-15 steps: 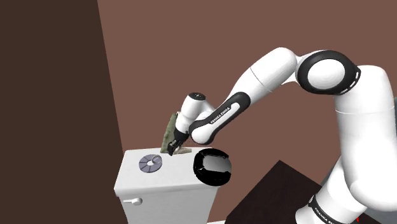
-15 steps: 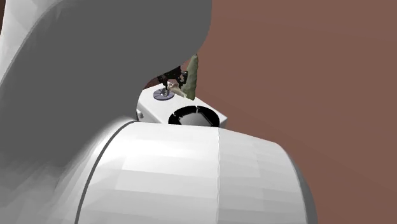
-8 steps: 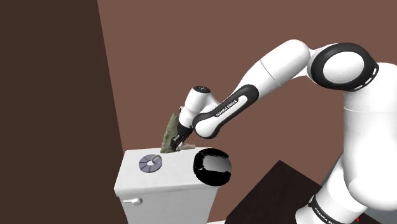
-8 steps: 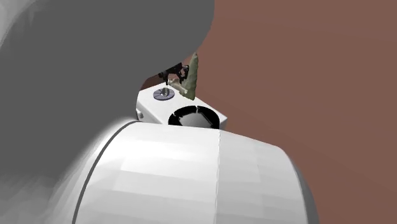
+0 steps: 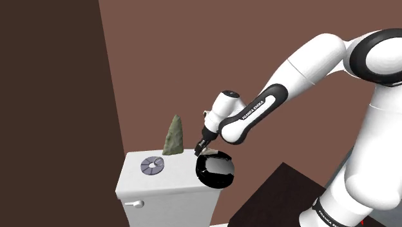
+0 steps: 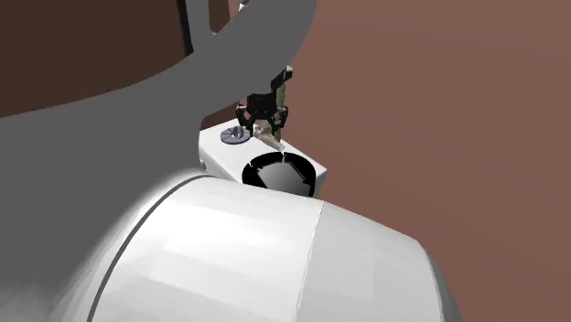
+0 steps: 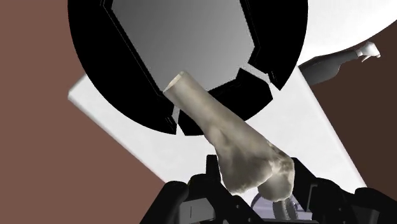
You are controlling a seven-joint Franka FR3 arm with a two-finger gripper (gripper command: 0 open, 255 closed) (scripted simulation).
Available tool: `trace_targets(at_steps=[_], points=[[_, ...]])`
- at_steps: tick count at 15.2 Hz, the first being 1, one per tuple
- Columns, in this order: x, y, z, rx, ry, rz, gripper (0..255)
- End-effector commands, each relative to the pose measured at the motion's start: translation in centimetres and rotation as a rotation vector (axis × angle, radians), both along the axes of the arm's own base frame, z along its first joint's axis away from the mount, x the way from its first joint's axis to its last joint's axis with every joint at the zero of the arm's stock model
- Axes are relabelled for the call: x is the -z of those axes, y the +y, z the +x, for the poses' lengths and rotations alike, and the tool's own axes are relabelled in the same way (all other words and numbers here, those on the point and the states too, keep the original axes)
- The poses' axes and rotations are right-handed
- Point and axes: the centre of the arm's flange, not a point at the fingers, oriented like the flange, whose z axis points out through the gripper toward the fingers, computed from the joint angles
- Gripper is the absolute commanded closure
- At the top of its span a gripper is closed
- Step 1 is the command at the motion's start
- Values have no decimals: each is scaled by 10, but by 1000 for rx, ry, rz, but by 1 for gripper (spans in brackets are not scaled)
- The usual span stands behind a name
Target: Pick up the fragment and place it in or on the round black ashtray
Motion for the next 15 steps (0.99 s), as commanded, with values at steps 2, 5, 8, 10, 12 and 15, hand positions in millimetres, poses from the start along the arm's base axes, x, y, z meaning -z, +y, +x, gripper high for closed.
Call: trace_targets(at_steps=[2, 5, 8, 10, 12, 15], points=[[0, -28, -30, 0, -1, -1, 255], [5, -40, -44, 0, -1, -1, 255], [20, -40, -44, 0, -1, -1, 255], [31, -40, -44, 0, -1, -1, 255], [42, -40, -44, 0, -1, -1, 255], [57, -40, -44, 0, -1, -1, 255]])
